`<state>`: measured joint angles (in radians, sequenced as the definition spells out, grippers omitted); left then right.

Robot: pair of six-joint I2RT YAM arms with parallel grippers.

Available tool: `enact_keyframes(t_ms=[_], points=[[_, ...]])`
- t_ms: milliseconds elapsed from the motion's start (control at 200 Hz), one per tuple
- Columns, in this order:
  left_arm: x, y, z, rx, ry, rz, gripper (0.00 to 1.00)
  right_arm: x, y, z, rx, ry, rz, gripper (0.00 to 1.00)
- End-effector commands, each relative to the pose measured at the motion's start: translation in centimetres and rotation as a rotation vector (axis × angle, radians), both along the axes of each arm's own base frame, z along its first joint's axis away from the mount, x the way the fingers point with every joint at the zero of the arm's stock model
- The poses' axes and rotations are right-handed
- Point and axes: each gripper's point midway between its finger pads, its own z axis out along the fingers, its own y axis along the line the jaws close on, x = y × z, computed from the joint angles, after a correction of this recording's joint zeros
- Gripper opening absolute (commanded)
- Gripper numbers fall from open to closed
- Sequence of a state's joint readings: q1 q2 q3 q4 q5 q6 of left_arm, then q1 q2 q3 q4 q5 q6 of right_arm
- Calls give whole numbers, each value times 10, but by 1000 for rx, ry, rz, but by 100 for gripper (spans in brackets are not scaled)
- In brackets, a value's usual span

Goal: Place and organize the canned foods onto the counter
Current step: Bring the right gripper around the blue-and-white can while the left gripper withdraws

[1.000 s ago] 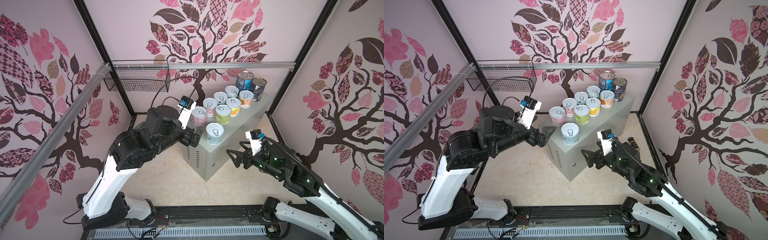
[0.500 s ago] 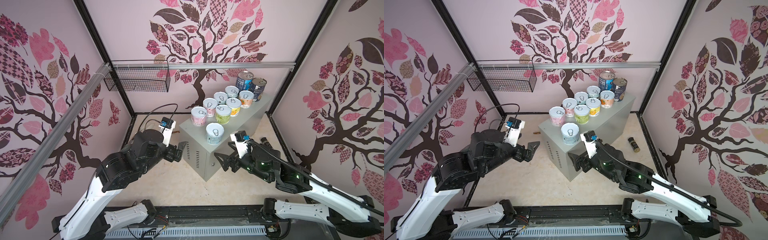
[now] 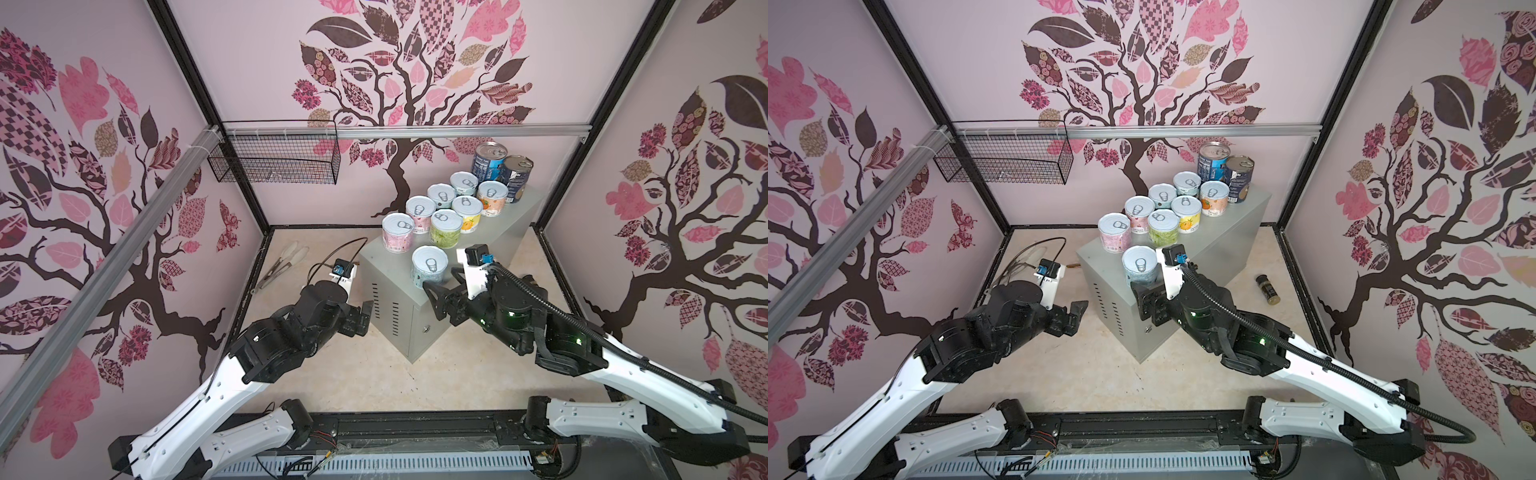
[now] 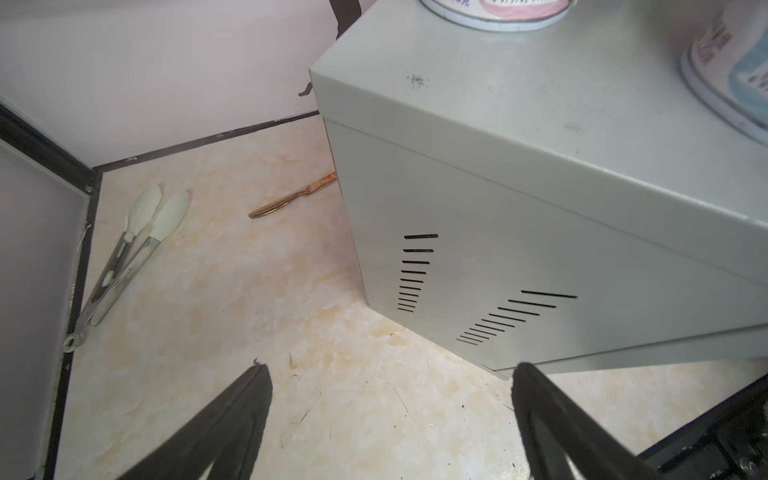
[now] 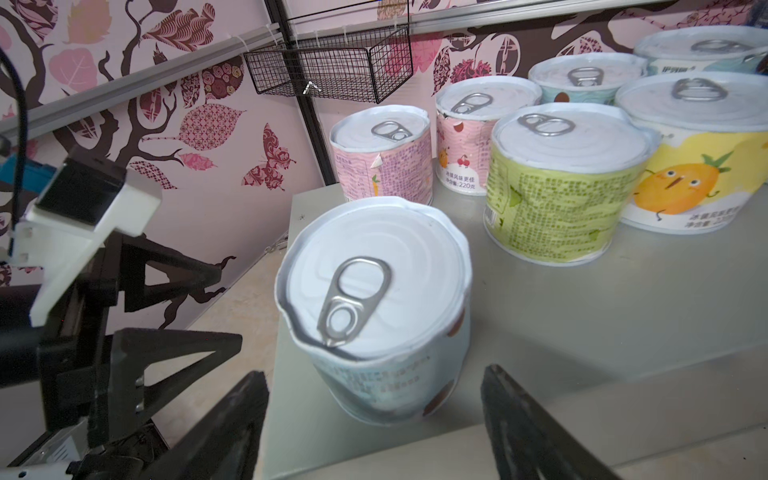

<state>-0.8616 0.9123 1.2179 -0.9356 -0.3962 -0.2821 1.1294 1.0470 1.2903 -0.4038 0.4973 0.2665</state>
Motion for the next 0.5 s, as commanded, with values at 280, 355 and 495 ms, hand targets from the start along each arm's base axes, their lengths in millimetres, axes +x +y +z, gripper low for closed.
enact_keyframes(t_ms=[280, 355, 495], points=[[2, -6, -15, -97, -4, -3, 94, 19, -2, 16, -1, -36, -125, 73], [2, -7, -16, -106, 0, -12, 94, 22, 0, 15, -12, -37, -133, 71], [1, -8, -21, -114, 12, -21, 94, 29, 1, 13, -35, -42, -165, 69]])
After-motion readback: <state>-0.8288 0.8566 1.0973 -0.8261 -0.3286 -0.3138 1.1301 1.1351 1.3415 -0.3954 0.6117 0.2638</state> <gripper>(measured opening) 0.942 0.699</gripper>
